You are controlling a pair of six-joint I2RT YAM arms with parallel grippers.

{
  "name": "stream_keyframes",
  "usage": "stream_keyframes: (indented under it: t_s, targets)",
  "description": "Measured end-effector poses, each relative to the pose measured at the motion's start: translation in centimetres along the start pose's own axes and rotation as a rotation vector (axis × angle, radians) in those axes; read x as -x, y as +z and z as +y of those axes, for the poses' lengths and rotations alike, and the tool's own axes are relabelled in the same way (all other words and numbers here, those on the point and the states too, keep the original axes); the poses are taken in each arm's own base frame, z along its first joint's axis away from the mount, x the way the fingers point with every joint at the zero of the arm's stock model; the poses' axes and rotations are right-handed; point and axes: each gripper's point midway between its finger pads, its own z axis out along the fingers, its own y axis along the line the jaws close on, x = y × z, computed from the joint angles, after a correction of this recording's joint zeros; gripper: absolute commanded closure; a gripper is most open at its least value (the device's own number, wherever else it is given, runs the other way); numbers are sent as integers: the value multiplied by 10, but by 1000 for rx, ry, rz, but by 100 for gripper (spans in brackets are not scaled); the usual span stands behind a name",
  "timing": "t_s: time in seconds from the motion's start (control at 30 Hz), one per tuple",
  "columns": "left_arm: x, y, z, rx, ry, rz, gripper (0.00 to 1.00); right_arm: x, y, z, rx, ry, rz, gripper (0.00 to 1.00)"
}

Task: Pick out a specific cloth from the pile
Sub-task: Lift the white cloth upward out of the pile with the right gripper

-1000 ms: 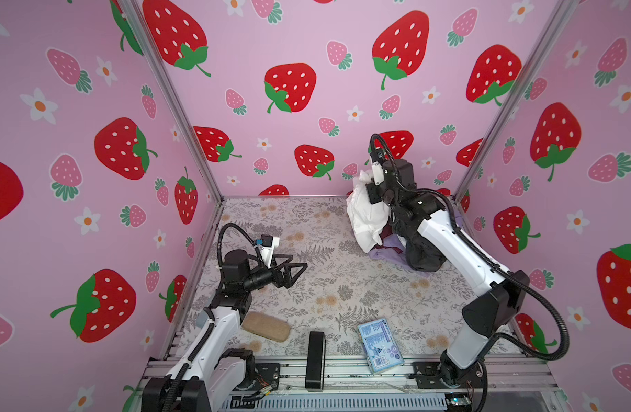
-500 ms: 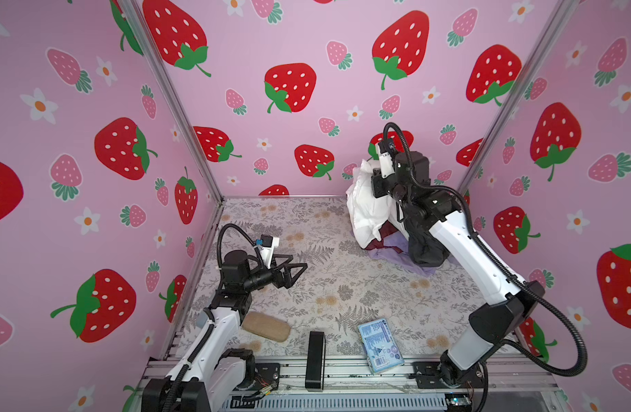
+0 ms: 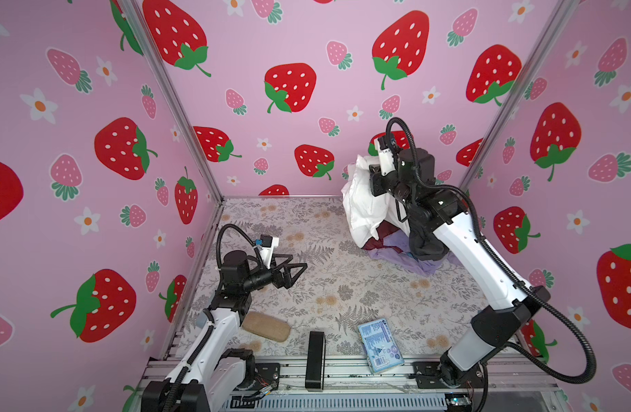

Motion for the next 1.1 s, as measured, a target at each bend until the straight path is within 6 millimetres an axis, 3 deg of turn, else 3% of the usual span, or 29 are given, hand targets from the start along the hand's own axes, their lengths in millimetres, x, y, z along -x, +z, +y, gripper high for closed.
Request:
stream_keyframes:
  t_s: [0.5,0.77,1.1]
  targets:
    - [-2,-1,-1,-1,4,-3,1,34,-34,12,35,-4,-87,100]
    - [-2,-1,-1,-1,4,-3,1,42,-45,18,50,-21,-112,100]
    - [-2,-1,-1,-2,4,-3,1,59,-69,15,40,-33,-164,100]
